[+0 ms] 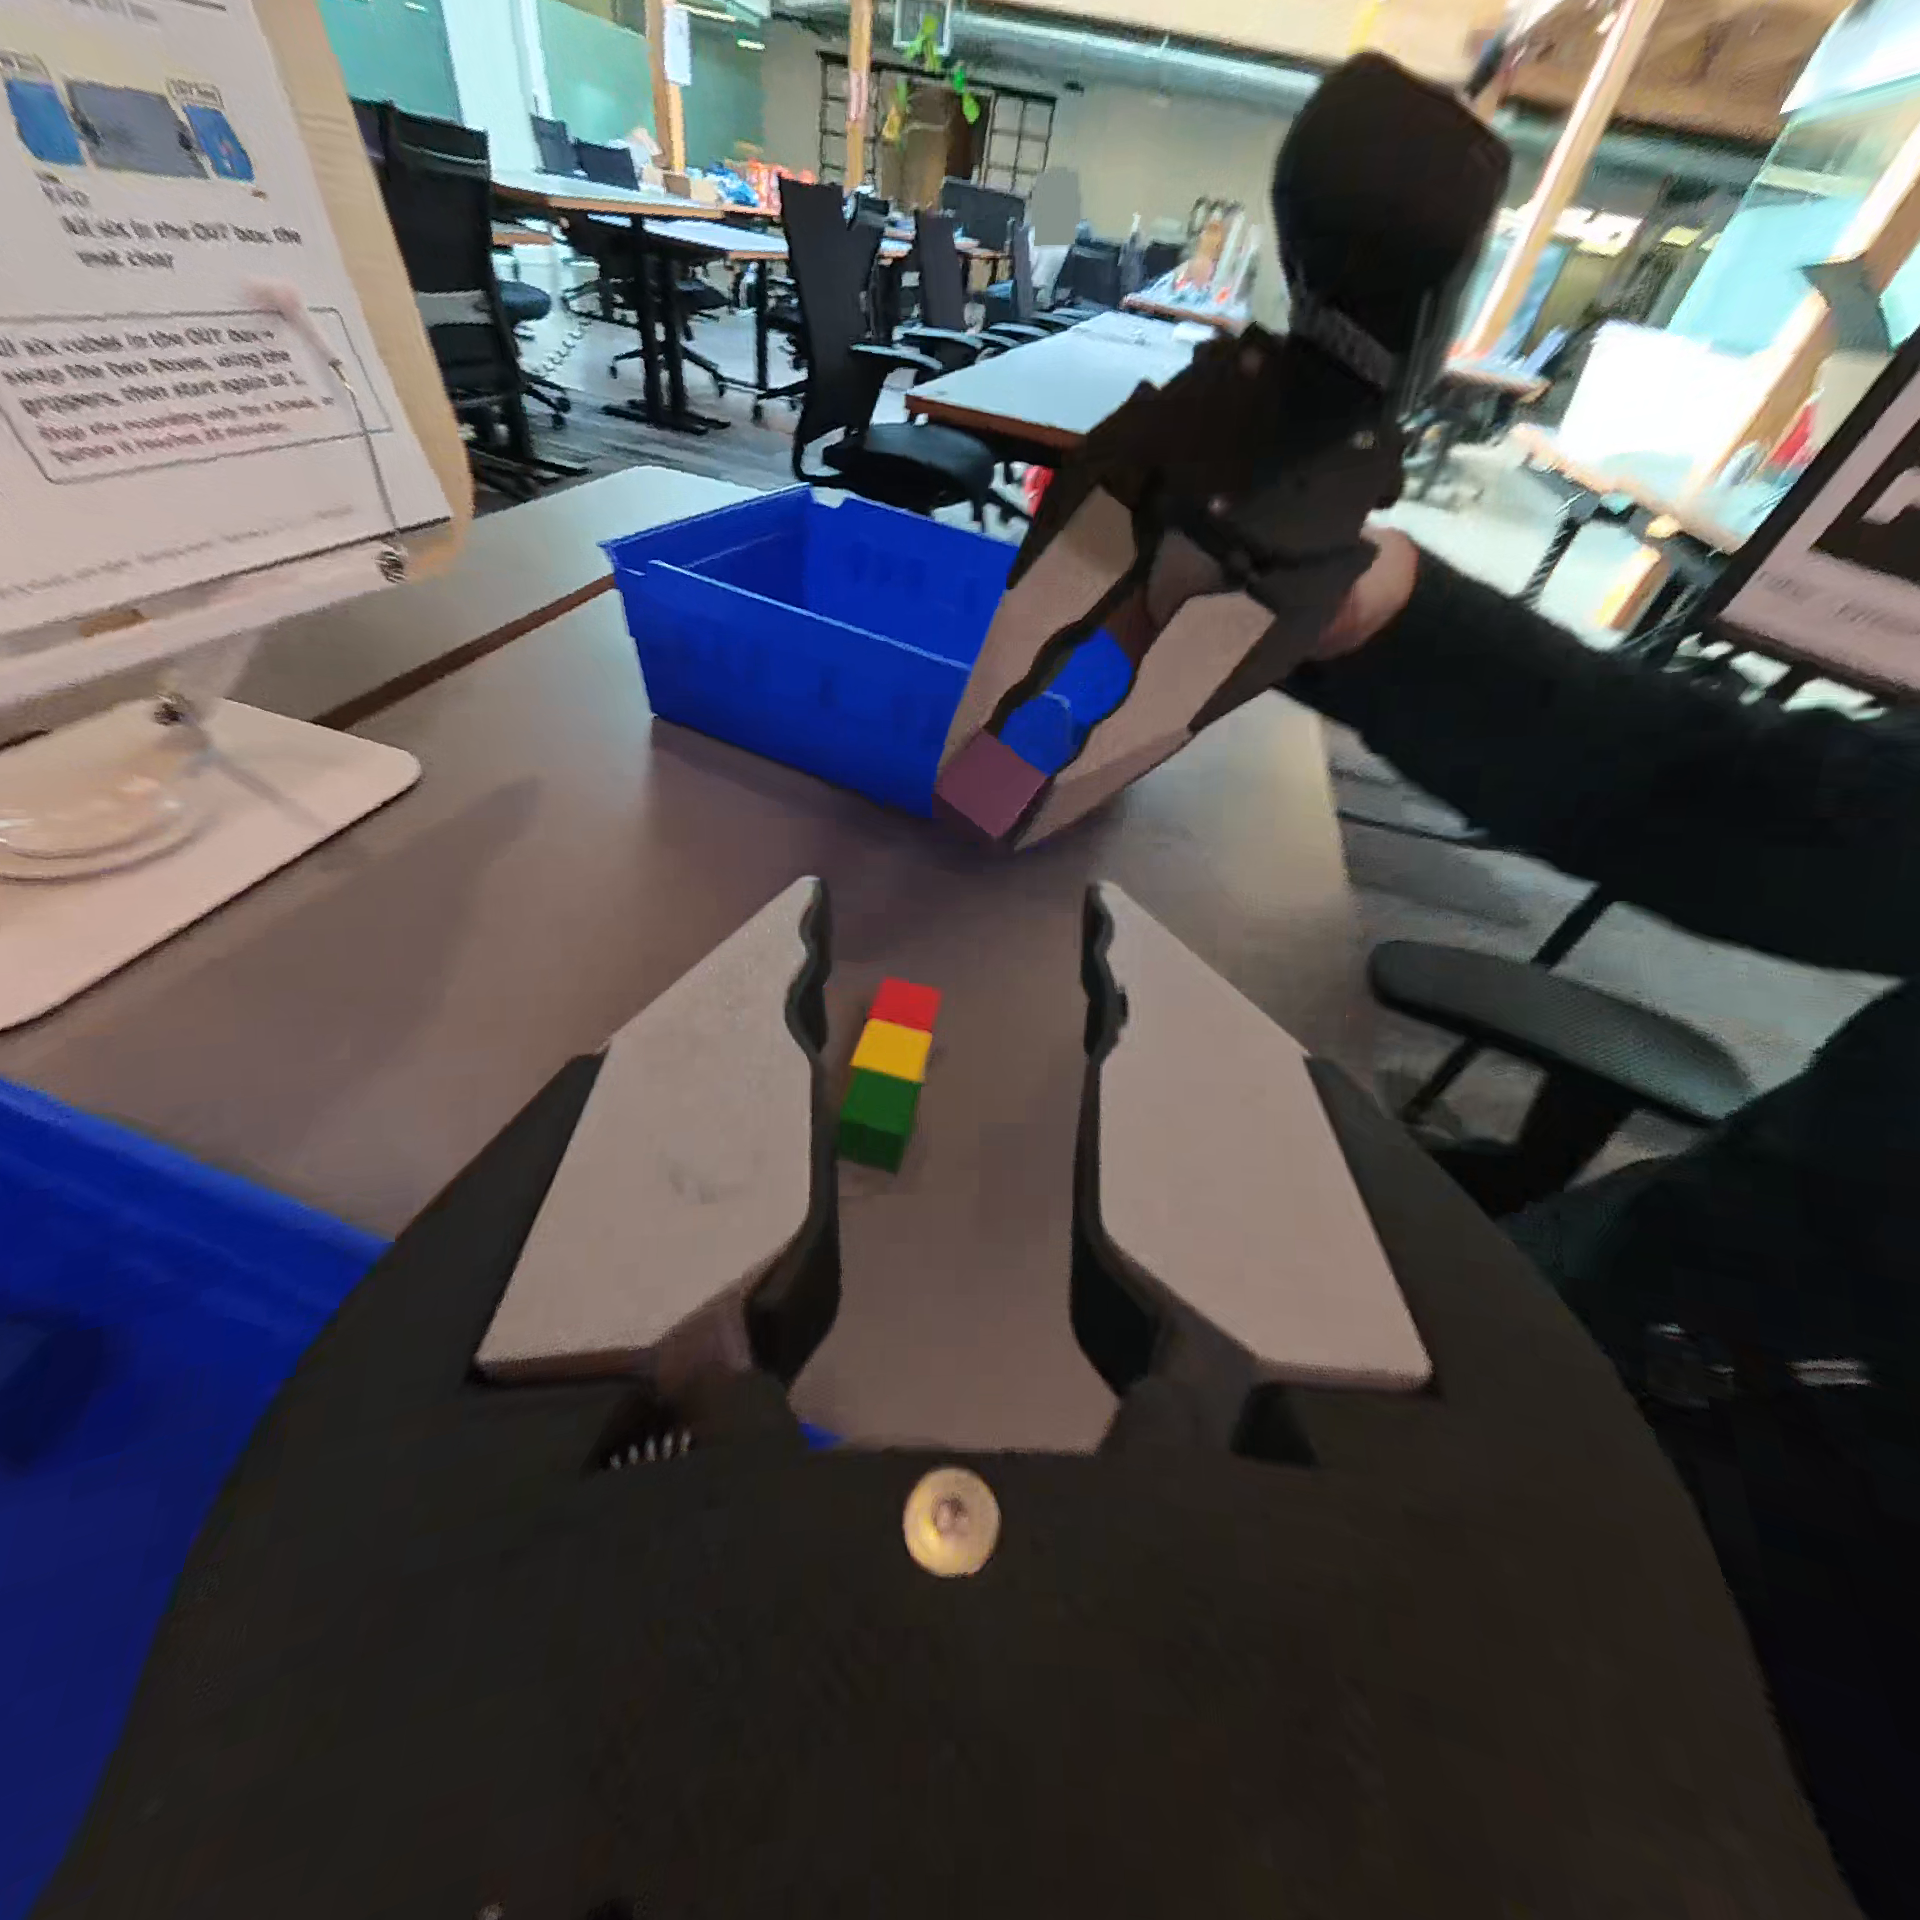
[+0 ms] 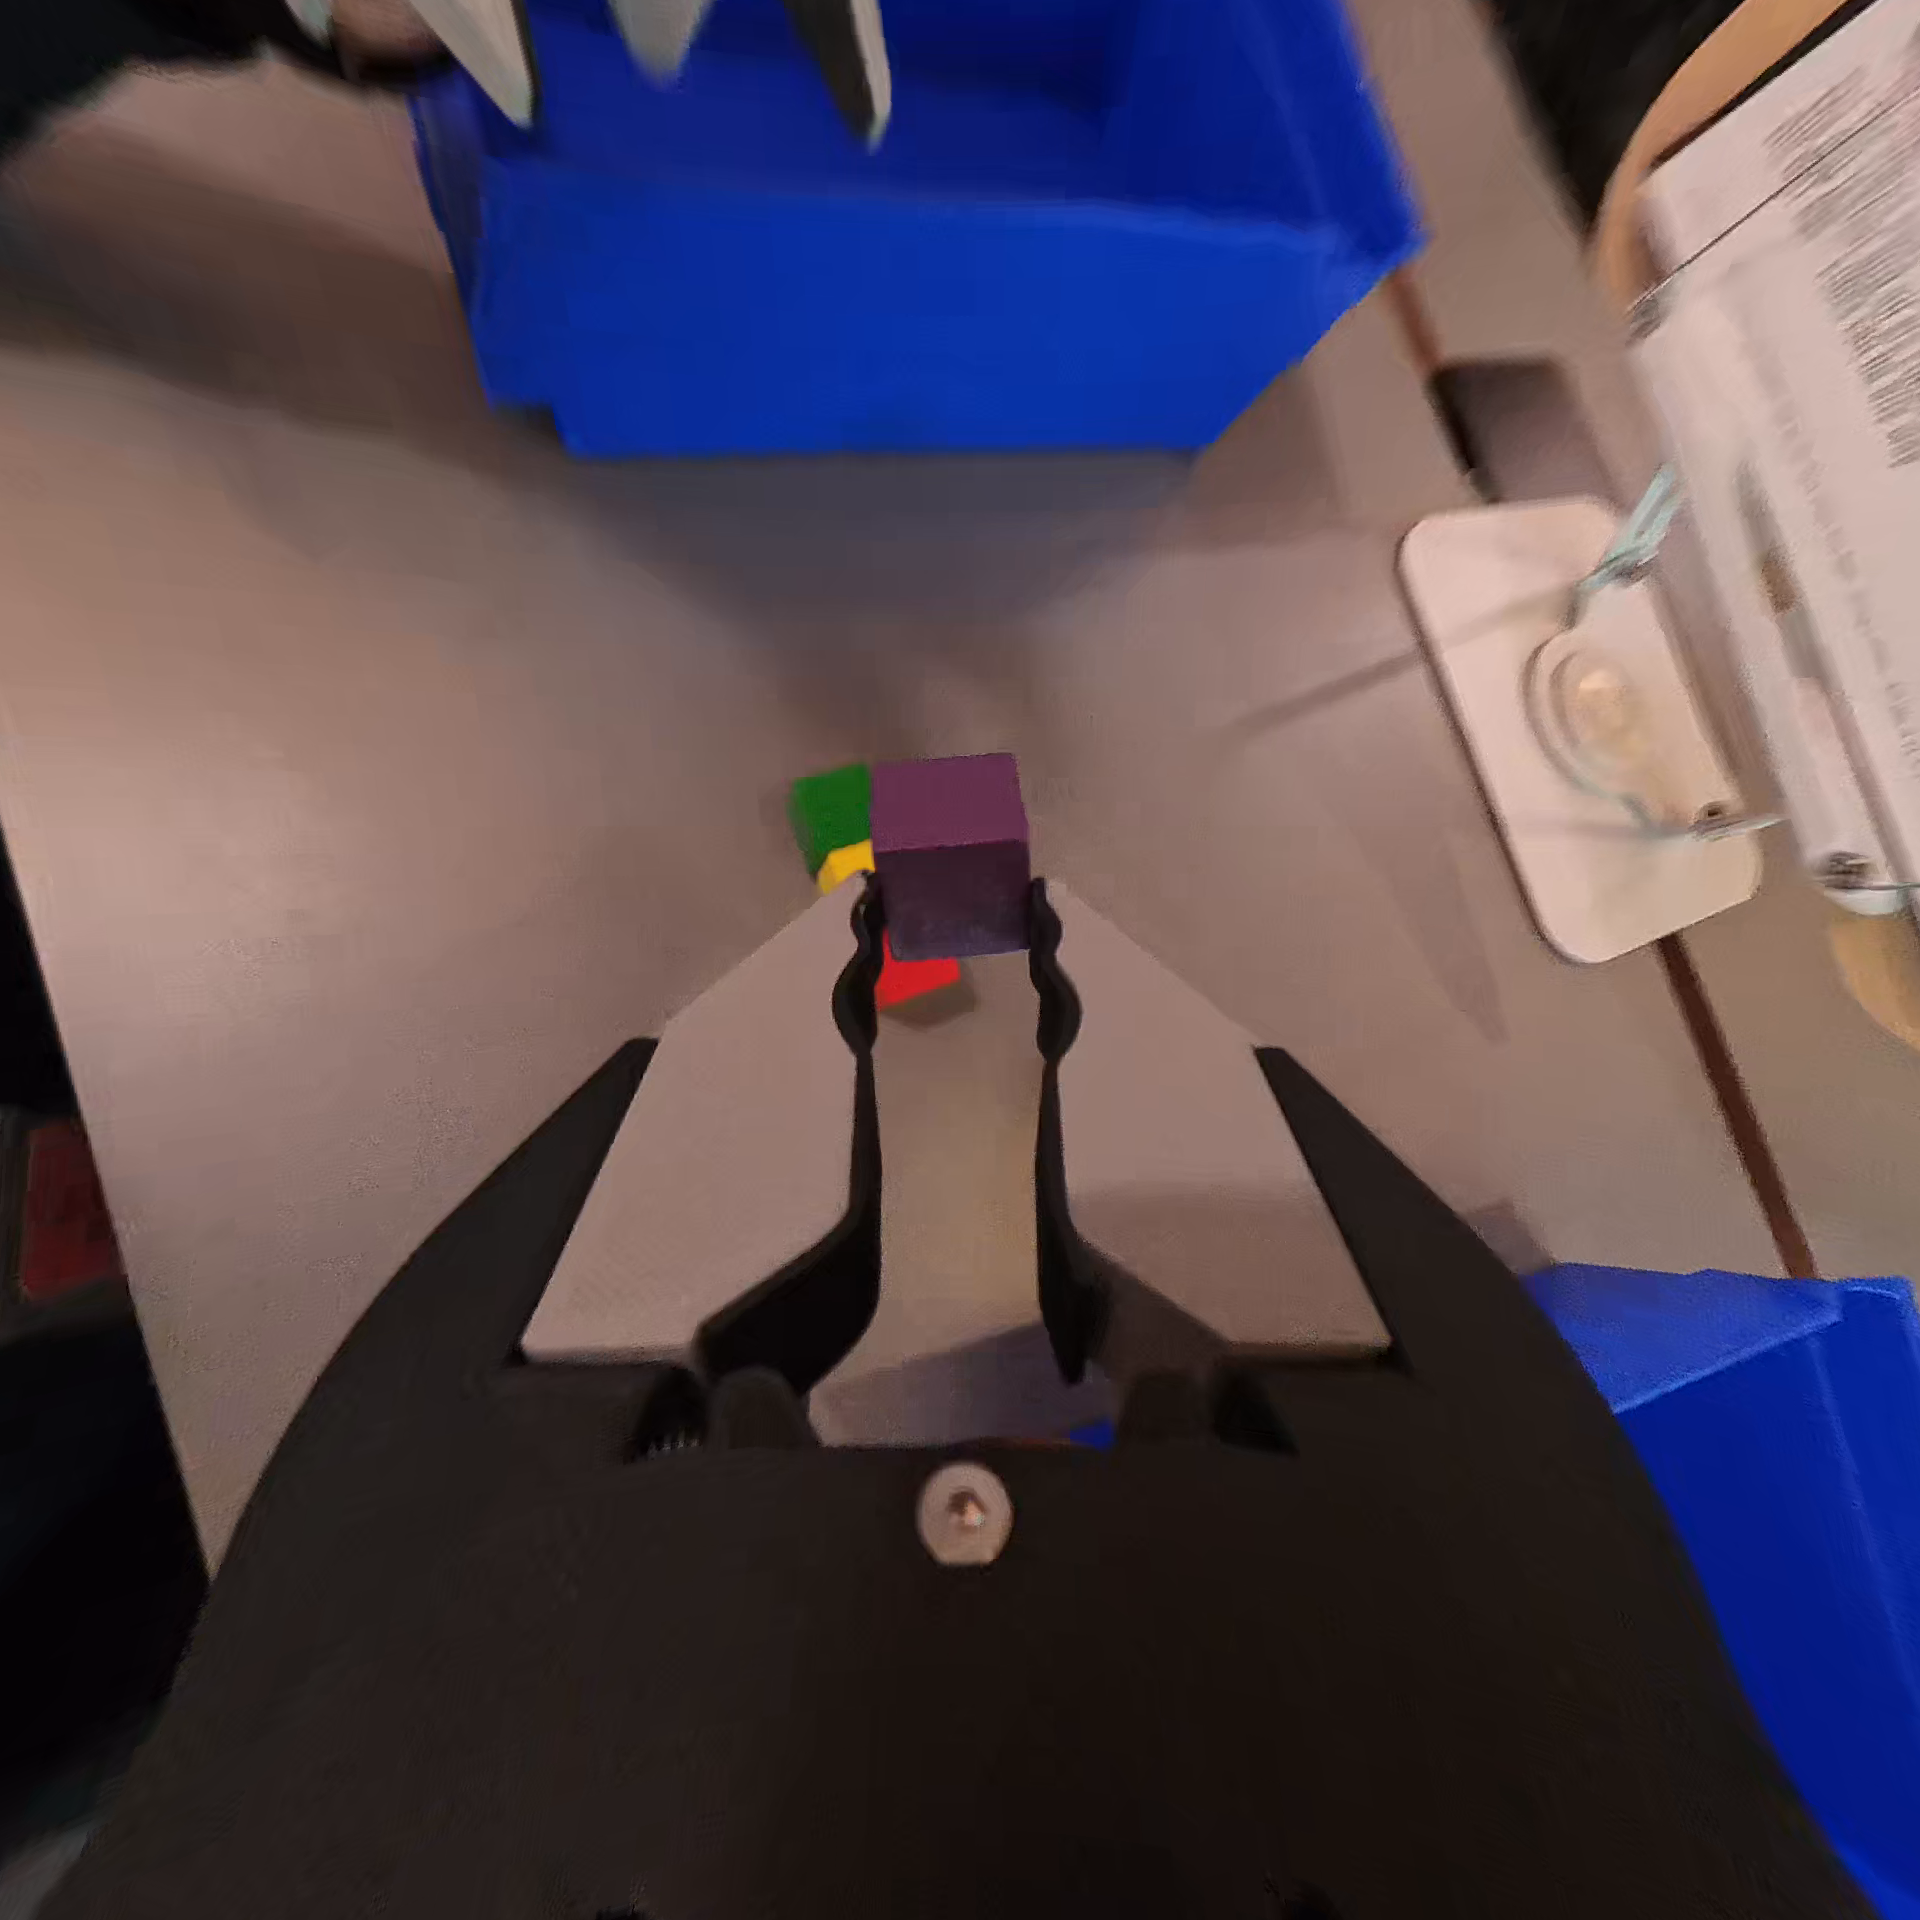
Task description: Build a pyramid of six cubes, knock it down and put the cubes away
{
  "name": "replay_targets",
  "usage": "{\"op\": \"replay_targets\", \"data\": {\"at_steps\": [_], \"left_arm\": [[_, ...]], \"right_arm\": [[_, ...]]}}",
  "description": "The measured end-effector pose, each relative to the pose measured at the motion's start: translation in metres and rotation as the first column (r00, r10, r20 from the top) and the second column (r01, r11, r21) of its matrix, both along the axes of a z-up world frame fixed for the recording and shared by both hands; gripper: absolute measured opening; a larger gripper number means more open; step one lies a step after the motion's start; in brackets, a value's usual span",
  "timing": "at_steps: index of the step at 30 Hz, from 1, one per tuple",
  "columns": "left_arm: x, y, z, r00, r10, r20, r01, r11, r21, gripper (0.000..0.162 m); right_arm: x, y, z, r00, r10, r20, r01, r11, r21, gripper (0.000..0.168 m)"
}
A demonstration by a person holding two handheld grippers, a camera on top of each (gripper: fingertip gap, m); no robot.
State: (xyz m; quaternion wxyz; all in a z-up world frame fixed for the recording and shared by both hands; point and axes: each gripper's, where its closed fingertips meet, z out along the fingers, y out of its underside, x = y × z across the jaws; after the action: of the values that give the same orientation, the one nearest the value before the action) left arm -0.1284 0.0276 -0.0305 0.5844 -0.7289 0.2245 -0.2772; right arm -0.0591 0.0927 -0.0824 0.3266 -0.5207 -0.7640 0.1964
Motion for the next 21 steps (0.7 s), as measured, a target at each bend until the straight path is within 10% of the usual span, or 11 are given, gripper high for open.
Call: {"op": "replay_targets", "data": {"at_steps": [10, 21], "left_arm": [[-0.036, 0.009, -0.013, 0.987, 0.145, 0.063, -0.143, 0.989, -0.043, 0.041], [-0.057, 0.013, -0.013, 0.966, 0.23, 0.121, -0.221, 0.972, -0.081, 0.041]], "right_arm": [[-0.03, -0.006, -0.059, 0.877, 0.161, 0.452, -0.199, 0.979, 0.036, 0.026], [-0.03, -0.005, -0.087, 0.777, 0.174, 0.605, -0.239, 0.971, 0.028, 0.026]]}}
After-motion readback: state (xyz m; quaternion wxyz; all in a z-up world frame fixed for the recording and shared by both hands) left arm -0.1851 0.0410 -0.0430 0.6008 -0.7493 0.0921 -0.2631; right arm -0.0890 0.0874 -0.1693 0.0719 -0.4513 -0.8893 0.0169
